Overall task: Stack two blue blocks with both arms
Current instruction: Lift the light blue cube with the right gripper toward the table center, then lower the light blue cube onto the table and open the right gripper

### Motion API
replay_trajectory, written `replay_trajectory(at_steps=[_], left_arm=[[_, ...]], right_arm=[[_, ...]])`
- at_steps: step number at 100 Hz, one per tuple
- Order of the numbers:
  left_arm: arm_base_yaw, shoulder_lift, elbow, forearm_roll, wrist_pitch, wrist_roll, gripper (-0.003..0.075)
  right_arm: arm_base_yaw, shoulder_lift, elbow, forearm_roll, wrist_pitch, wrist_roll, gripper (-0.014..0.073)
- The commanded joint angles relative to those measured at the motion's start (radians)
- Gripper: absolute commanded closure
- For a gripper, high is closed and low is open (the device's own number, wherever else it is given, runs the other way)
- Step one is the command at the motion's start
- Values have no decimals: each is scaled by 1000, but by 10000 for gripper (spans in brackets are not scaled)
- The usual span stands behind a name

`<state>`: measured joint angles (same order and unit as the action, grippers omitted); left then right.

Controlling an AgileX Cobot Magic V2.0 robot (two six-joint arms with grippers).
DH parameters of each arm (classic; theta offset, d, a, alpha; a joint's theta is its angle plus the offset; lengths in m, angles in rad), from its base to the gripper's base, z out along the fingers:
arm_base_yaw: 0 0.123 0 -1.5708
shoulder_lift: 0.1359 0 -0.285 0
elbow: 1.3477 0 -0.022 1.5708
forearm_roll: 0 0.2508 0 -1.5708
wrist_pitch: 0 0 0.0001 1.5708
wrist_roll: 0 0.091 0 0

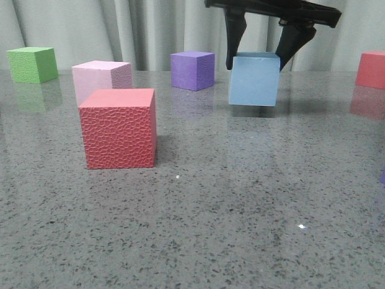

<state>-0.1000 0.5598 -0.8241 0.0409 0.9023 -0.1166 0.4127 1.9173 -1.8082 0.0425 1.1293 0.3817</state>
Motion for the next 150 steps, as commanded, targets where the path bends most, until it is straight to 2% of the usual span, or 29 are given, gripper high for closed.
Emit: replay_trajectory(at_steps=[1,34,41,58,65,103,150], left_arm=[[4,11,-32,-8,-65,2,282],[4,11,-32,-8,-65,2,282],[4,11,-32,-8,-65,2,282],[4,11,-32,-8,-65,2,282],[4,11,-32,-8,-65,2,282],[4,11,-32,-8,-61,2,282],[4,11,-32,-8,-52,2,282]], right_arm=[[1,-42,-35,1,-18,-19,296],[6,-30,-35,2,-7,-38,283],[6,-30,-35,2,-7,-41,226],[6,-30,-35,2,-2,-57,28],[6,-30,-35,2,-2,-57,-6],[6,-77,-37,-43,3,-60,-6],[3,-258,-15,-201,14,-99,-6]])
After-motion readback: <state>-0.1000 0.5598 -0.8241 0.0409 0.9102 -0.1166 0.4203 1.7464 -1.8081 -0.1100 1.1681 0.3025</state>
